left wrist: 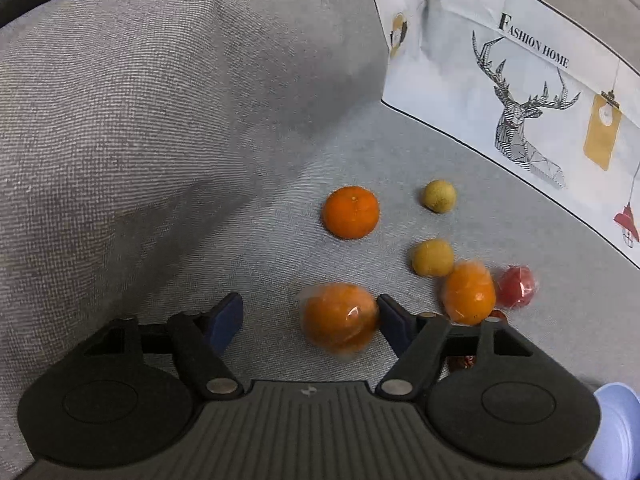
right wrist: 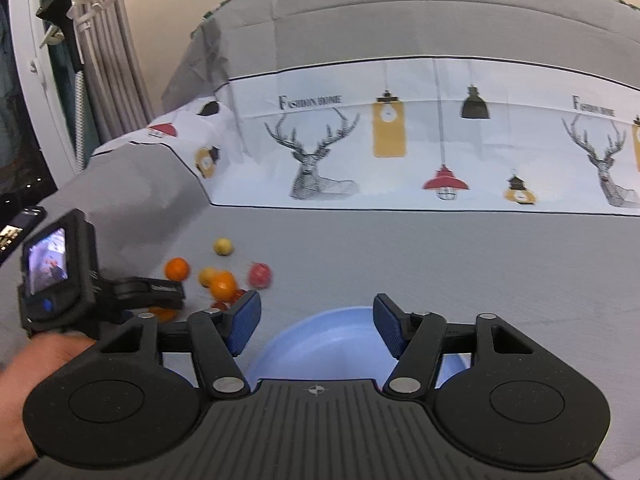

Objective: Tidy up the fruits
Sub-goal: 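Grasp a wrapped mandarin with the left tool while the right tool grasps a date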

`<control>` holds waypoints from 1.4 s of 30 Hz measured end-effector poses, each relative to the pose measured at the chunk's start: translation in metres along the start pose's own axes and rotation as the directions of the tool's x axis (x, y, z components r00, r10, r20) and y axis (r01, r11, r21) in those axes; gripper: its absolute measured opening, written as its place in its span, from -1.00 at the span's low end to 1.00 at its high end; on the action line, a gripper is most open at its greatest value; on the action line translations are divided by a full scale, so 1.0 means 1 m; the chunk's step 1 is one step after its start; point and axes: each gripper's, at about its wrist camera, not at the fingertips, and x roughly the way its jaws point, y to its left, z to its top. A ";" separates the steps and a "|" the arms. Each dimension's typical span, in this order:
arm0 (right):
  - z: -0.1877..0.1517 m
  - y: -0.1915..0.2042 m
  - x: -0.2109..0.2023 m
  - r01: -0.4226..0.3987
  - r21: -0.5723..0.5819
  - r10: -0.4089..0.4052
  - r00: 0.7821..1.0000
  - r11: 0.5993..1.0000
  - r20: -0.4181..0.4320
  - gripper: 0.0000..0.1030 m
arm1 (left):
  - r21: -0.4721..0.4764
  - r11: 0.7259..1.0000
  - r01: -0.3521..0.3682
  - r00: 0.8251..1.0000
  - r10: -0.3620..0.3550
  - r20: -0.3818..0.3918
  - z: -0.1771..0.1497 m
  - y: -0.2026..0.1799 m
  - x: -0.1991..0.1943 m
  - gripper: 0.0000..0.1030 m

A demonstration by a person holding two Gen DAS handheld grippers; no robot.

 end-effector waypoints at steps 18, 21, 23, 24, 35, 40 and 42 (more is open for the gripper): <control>0.018 0.069 0.113 -0.120 -0.089 0.105 0.983 0.989 -0.150 -0.33 | 0.017 0.998 0.052 0.999 -0.052 -0.002 -0.002 -0.009 -0.007 -0.17; 0.016 0.072 0.136 -0.108 -0.081 0.091 0.977 0.991 -0.193 -0.32 | 0.016 0.999 0.052 0.999 -0.052 -0.004 -0.002 -0.009 -0.006 -0.17; 0.014 0.072 0.152 -0.097 -0.085 0.076 0.971 0.992 -0.227 -0.29 | 0.020 0.999 0.049 0.999 -0.049 -0.005 -0.002 -0.010 -0.006 -0.17; 0.013 0.073 0.160 -0.086 -0.087 0.062 0.968 0.992 -0.245 -0.29 | 0.020 0.999 0.049 0.999 -0.049 -0.005 0.000 -0.012 -0.003 -0.17; 0.004 0.068 0.202 -0.071 -0.038 0.054 0.942 0.997 -0.331 -0.11 | 0.020 0.998 0.054 0.999 -0.054 -0.005 0.001 -0.011 -0.002 -0.17; 0.004 0.064 0.200 -0.083 -0.037 0.066 0.940 0.996 -0.336 -0.61 | 0.023 0.998 0.054 0.999 -0.054 0.001 0.001 -0.011 -0.003 -0.17; 0.004 0.063 0.197 -0.081 -0.039 0.063 0.941 0.996 -0.331 -0.61 | 0.026 0.998 0.053 0.998 -0.054 0.013 0.001 -0.011 -0.006 -0.17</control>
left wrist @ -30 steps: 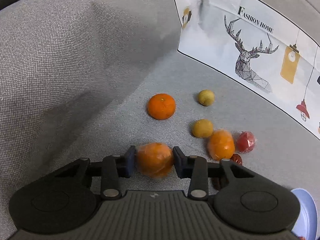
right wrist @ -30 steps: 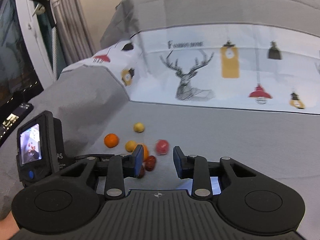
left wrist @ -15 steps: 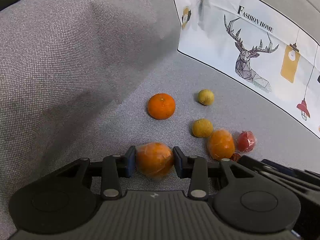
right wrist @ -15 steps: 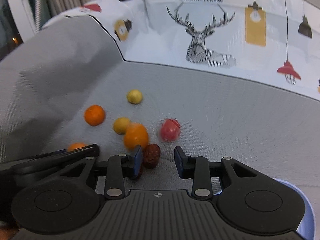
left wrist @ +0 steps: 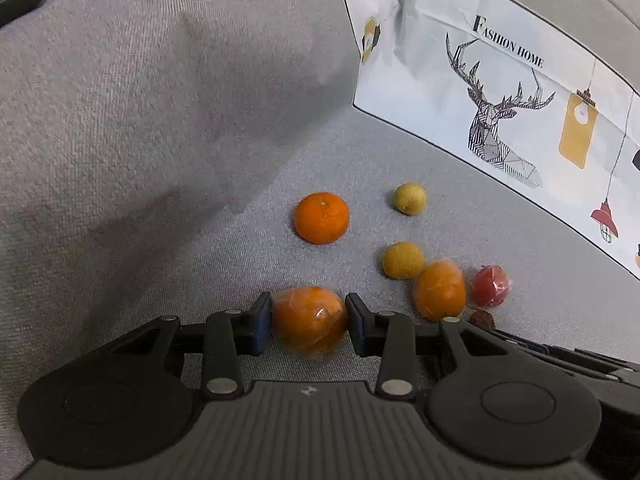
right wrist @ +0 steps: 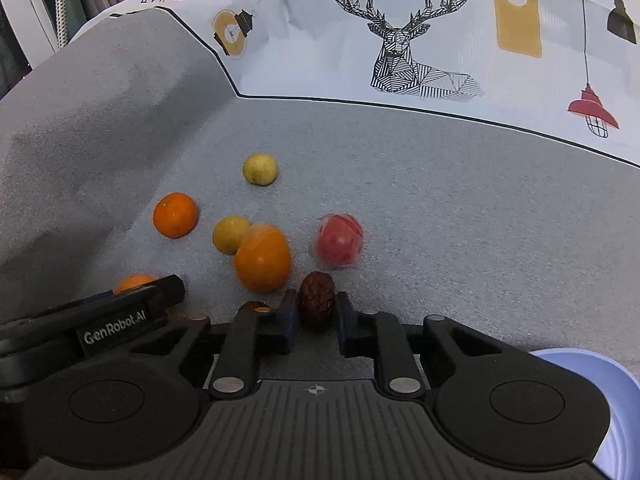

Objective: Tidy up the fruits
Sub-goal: 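Grasp a wrapped mandarin with the left tool while the right tool grasps a date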

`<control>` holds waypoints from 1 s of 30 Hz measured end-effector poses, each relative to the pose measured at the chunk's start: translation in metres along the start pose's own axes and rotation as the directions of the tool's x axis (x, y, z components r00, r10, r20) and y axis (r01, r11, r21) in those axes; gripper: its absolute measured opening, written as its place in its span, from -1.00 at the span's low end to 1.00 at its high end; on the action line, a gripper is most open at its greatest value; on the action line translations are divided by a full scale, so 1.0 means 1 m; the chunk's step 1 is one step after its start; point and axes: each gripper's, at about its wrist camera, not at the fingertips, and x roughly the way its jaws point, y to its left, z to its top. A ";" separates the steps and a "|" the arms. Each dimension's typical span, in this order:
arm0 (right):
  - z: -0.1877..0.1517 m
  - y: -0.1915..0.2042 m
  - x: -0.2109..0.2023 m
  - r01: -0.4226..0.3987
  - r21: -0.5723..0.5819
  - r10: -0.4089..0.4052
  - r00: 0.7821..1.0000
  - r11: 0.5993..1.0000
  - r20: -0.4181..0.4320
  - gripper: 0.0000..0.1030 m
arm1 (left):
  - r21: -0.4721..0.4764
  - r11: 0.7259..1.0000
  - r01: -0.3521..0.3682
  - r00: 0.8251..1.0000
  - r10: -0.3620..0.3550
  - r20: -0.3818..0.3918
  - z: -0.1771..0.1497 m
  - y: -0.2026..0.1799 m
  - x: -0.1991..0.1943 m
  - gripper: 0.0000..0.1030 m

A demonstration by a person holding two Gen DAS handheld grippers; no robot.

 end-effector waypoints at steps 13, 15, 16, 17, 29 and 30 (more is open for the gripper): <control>-0.005 -0.002 -0.004 0.091 -0.052 -0.092 0.995 0.994 -0.022 -0.60 | 0.028 0.999 0.017 1.000 -0.016 -0.023 -0.003 -0.004 0.002 -0.16; -0.005 0.002 -0.003 0.086 -0.070 -0.087 0.996 0.994 -0.018 -0.60 | 0.028 0.999 0.018 1.000 -0.017 -0.025 -0.003 -0.003 0.003 -0.16; -0.005 0.003 -0.003 0.086 -0.072 -0.088 0.996 0.994 -0.017 -0.60 | 0.028 0.999 0.017 1.000 -0.017 -0.025 -0.003 -0.003 0.003 -0.15; -0.005 0.003 -0.003 0.088 -0.075 -0.089 0.996 0.993 -0.017 -0.60 | 0.029 0.999 0.016 1.000 -0.015 -0.026 -0.004 -0.003 0.003 -0.14; -0.004 0.008 -0.005 0.098 -0.104 -0.099 0.995 0.990 -0.006 -0.60 | 0.047 0.999 0.009 1.000 -0.008 -0.027 -0.002 -0.006 0.005 -0.15; -0.004 0.008 -0.005 0.092 -0.098 -0.093 0.996 0.991 -0.004 -0.60 | 0.045 0.999 0.010 1.000 -0.008 -0.027 -0.001 -0.006 0.005 -0.16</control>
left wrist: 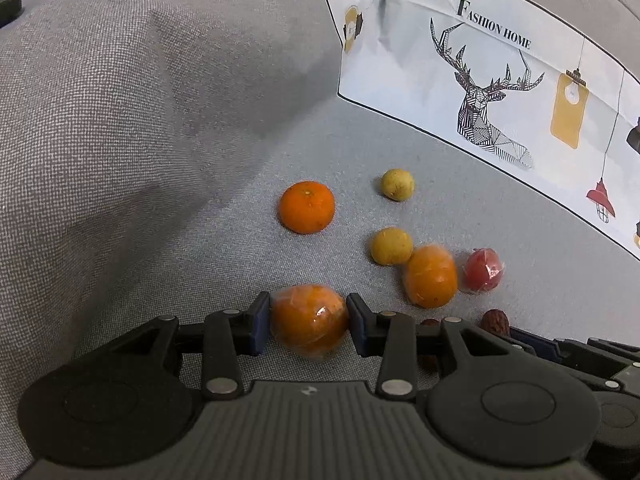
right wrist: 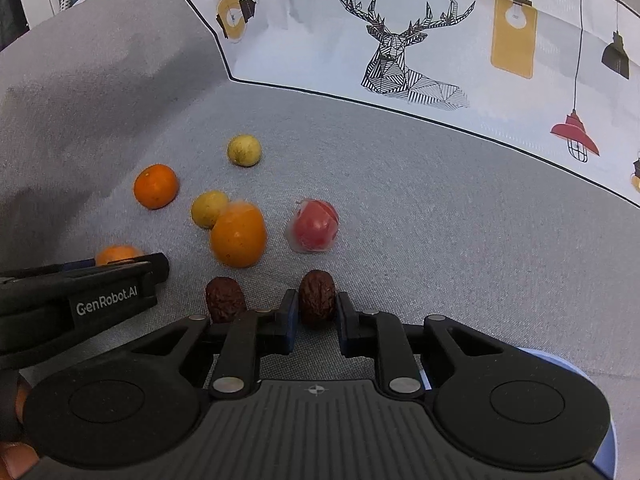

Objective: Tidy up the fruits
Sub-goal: 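Grasp a wrapped mandarin with the left tool while the right tool grasps a date, then carry the wrapped mandarin and date over the blue plate with both tools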

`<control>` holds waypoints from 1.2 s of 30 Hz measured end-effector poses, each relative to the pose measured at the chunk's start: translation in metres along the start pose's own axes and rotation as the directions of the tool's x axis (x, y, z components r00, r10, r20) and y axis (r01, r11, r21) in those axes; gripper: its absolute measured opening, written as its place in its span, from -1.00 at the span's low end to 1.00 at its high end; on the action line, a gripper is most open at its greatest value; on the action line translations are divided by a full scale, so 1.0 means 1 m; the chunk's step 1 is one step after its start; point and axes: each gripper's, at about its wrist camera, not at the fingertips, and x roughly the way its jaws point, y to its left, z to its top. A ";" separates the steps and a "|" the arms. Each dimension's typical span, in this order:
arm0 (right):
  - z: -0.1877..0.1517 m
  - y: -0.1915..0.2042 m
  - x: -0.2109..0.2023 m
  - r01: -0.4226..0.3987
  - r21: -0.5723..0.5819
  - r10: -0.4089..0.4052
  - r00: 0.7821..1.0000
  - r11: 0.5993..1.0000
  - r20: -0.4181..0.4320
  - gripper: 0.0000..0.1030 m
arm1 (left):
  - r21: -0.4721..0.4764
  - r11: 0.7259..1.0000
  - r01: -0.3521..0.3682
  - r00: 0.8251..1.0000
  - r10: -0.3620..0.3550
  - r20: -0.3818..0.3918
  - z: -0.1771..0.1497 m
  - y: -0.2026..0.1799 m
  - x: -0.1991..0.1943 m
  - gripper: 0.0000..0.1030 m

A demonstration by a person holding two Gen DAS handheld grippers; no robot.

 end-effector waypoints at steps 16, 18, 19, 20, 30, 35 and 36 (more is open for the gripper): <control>-0.003 -0.032 -0.122 0.023 0.078 -0.041 0.973 0.997 0.228 -0.60 | 0.083 0.990 0.115 0.985 -0.125 0.120 -0.006 -0.013 -0.043 -0.17; -0.015 -0.040 -0.145 0.031 0.085 -0.052 0.967 0.996 0.249 -0.60 | 0.104 0.984 0.147 0.979 -0.160 0.128 -0.009 -0.015 -0.051 -0.17; -0.021 -0.045 -0.154 0.034 0.099 -0.058 0.965 0.995 0.255 -0.60 | 0.112 0.980 0.164 0.975 -0.178 0.130 -0.010 -0.016 -0.055 -0.17; -0.026 -0.049 -0.158 0.033 0.113 -0.061 0.965 0.993 0.255 -0.60 | 0.123 0.975 0.183 0.971 -0.199 0.133 -0.012 -0.017 -0.059 -0.17; -0.070 -0.070 -0.150 0.085 0.126 -0.111 0.970 0.988 0.215 -0.60 | 0.246 0.928 0.280 0.942 -0.315 0.116 -0.027 -0.041 -0.083 -0.17; -0.074 -0.080 -0.152 0.093 0.139 -0.122 0.968 0.986 0.218 -0.60 | 0.252 0.927 0.278 0.949 -0.306 0.078 -0.023 -0.053 -0.080 -0.17; -0.075 -0.081 -0.154 0.093 0.137 -0.122 0.967 0.986 0.223 -0.60 | 0.257 0.927 0.274 0.951 -0.301 0.071 -0.023 -0.055 -0.079 -0.17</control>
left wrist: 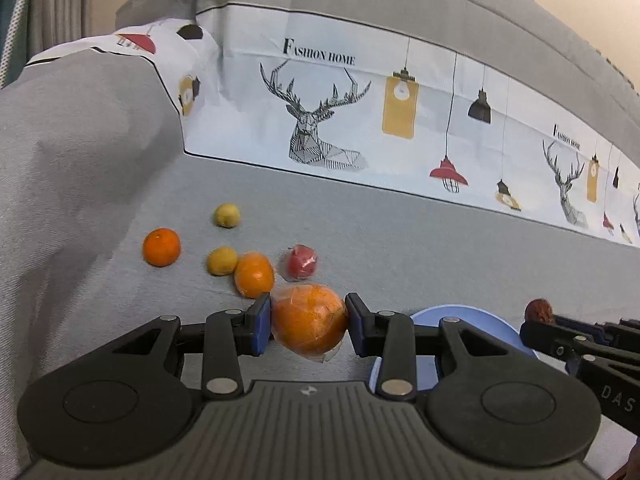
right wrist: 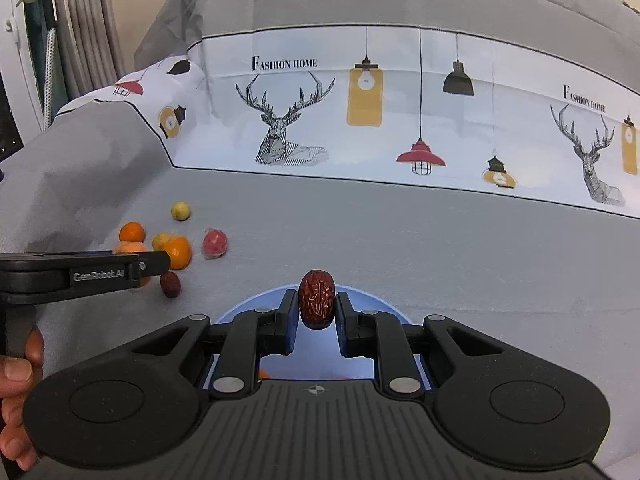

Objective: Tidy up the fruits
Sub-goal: 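Carry the wrapped mandarin and date over the blue plate with both tools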

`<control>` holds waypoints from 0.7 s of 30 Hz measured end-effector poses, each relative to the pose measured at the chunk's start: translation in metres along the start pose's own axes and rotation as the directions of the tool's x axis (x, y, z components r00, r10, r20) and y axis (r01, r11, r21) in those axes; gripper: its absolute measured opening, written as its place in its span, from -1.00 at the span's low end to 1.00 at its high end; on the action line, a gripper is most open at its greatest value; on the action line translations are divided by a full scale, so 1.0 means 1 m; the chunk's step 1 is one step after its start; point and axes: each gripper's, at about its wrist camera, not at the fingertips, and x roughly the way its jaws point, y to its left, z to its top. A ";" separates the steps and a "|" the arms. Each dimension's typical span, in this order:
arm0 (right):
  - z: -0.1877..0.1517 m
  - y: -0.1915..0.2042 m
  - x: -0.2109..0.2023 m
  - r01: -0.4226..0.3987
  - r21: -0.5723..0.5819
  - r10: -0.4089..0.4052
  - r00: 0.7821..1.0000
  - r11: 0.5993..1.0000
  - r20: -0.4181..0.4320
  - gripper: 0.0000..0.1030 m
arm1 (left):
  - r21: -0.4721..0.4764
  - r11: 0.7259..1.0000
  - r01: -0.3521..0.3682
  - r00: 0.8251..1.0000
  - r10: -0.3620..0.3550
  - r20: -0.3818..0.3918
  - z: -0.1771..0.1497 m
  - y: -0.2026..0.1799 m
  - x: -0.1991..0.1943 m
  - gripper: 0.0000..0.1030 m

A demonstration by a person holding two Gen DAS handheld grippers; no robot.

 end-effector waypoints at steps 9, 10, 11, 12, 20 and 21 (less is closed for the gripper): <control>0.002 -0.012 -0.006 0.013 0.014 -0.013 1.000 1.000 0.013 -0.60 | 0.070 0.997 0.023 0.999 -0.021 -0.036 -0.002 -0.024 0.006 -0.17; 0.002 -0.014 -0.007 0.015 0.015 -0.016 1.000 1.000 0.016 -0.60 | 0.071 0.997 0.026 0.999 -0.023 -0.038 -0.001 -0.025 0.006 -0.17; 0.002 -0.017 -0.008 0.019 0.018 -0.019 1.000 1.000 0.018 -0.60 | 0.066 0.997 0.031 0.999 -0.028 -0.039 -0.001 -0.026 0.006 -0.17; 0.002 -0.020 -0.010 0.023 0.023 -0.023 1.000 0.999 0.021 -0.60 | 0.059 0.998 0.037 0.999 -0.035 -0.040 0.000 -0.026 0.006 -0.17; -0.003 -0.044 -0.015 0.055 0.056 -0.055 0.998 0.997 0.002 -0.60 | 0.037 0.996 0.080 0.995 -0.078 -0.064 0.002 -0.034 0.007 -0.17; -0.004 -0.045 -0.016 0.055 0.056 -0.055 0.998 0.997 0.000 -0.60 | 0.039 0.995 0.090 0.994 -0.087 -0.067 0.001 -0.036 0.007 -0.17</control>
